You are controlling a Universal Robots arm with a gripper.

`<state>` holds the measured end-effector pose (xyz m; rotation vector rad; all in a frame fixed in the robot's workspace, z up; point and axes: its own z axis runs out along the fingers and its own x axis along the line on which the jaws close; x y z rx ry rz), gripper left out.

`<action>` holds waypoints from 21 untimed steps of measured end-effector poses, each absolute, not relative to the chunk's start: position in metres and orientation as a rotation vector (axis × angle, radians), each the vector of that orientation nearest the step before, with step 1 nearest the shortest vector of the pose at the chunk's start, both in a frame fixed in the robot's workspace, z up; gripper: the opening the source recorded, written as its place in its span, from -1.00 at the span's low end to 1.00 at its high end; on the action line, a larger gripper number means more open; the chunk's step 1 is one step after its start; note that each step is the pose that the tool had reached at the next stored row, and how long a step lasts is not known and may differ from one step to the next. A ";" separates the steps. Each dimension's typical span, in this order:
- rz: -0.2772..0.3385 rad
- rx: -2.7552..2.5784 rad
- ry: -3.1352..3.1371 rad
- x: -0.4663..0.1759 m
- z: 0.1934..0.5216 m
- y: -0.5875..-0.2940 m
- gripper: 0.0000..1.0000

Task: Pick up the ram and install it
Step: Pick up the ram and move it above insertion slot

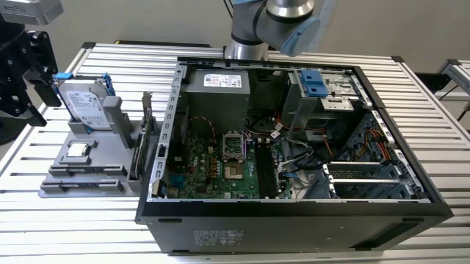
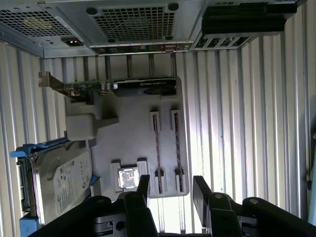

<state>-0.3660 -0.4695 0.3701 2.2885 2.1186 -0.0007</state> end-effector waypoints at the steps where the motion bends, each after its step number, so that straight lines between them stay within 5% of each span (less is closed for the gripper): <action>1: -0.001 2.287 2.120 -0.366 0.370 -0.469 1.00; 21: -0.002 2.253 2.158 -0.366 0.364 -0.470 1.00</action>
